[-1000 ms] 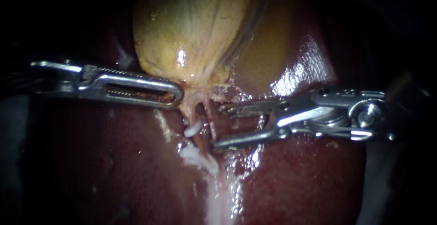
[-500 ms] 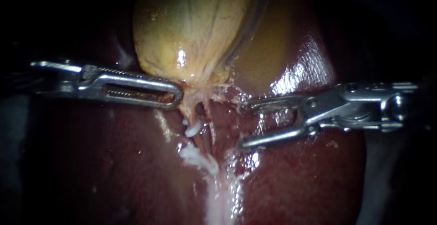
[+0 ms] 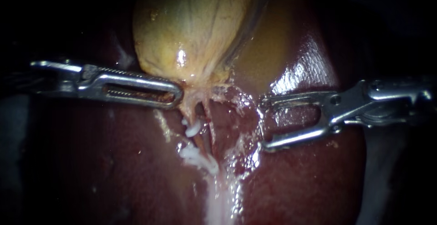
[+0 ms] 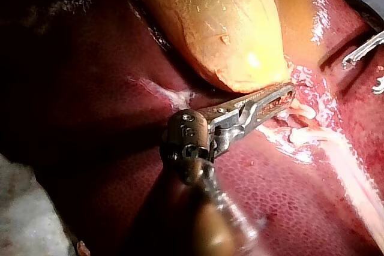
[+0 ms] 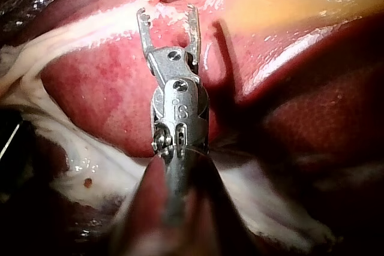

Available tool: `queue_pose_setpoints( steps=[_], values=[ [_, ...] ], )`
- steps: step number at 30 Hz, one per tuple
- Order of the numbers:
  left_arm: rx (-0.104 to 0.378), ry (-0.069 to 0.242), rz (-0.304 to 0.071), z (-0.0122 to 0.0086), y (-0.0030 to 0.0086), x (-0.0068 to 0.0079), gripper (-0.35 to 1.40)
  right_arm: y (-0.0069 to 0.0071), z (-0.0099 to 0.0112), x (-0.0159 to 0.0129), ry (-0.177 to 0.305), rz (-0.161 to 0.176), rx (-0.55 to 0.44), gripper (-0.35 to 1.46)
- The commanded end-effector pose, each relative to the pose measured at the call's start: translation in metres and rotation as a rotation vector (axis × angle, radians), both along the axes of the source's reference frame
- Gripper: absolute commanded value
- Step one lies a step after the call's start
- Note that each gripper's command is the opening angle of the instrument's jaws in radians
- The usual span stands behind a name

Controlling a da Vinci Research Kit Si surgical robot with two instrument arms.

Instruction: Going back third clip left tube

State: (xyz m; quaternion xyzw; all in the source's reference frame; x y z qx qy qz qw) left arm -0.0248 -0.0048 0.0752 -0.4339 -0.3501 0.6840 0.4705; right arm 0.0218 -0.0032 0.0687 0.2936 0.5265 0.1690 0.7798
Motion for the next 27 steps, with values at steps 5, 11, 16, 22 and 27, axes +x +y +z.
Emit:
queue_pose_setpoints(
  steps=[5,11,16,22,27],
  values=[
    [-0.006,0.004,-0.002,0.0016,-0.0001,-0.0013,-0.35,0.0,-0.0001,-0.0002,0.001,-0.001,0.0,0.5],
    [-0.008,0.002,0.004,0.0036,0.0001,-0.003,-0.35,0.0,-0.0001,-0.0001,0.002,-0.003,-0.005,0.5],
    [-0.008,0.006,0.011,0.0046,0.0,-0.0039,-0.35,0.0001,-0.0002,-0.0001,0.002,-0.002,-0.004,0.5],
    [-0.009,0.007,0.014,0.0052,0.0001,-0.0042,-0.35,0.0,-0.0003,0.0,0.002,-0.002,-0.004,0.5],
    [-0.009,0.007,0.014,0.0052,0.0,-0.0042,-0.35,0.0001,-0.0005,0.0,0.004,-0.004,-0.008,0.5]
  ],
)
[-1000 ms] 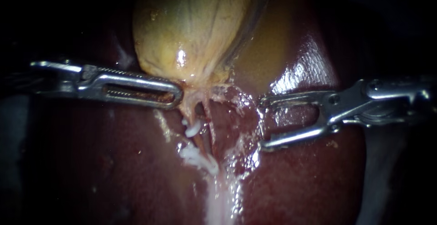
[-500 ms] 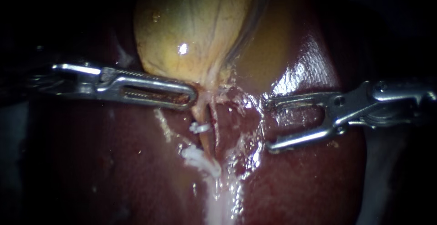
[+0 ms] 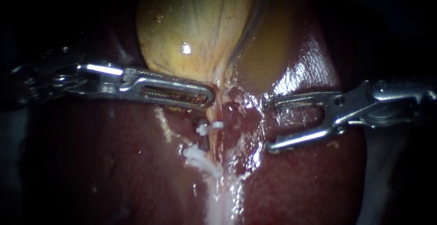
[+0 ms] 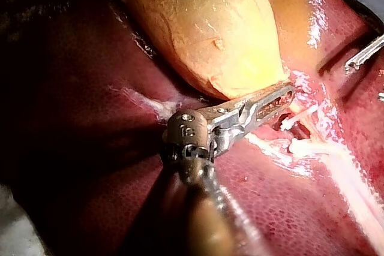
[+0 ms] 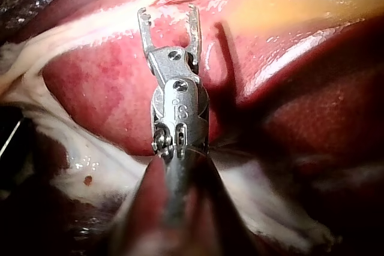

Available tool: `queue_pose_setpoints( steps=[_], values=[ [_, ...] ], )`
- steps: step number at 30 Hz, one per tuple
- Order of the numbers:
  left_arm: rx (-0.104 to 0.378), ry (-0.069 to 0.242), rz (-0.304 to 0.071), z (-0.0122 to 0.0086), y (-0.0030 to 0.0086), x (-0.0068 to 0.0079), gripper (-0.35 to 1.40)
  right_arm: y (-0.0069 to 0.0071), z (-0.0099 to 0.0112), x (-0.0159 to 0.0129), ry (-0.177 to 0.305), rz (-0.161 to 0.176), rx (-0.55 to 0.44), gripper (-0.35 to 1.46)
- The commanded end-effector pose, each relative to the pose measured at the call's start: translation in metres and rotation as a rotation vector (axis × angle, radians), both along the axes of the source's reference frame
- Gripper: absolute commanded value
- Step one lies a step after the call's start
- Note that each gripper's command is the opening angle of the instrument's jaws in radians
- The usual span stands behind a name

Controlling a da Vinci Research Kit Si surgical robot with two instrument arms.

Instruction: Going back third clip left tube

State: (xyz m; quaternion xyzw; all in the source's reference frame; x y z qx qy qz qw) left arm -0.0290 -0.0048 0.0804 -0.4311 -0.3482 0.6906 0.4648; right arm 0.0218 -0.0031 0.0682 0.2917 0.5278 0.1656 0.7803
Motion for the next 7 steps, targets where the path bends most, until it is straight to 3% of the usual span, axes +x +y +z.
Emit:
queue_pose_setpoints(
  steps=[1,7],
  values=[
    [0.0,0.0,0.0,0.0,0.0,0.0,-0.35,0.0,0.0,0.0,0.001,-0.001,-0.001,0.5],
    [0.002,-0.002,0.002,0.0,0.0,0.0,-0.35,0.0001,-0.0001,0.0,0.001,-0.001,-0.001,0.5]
  ],
)
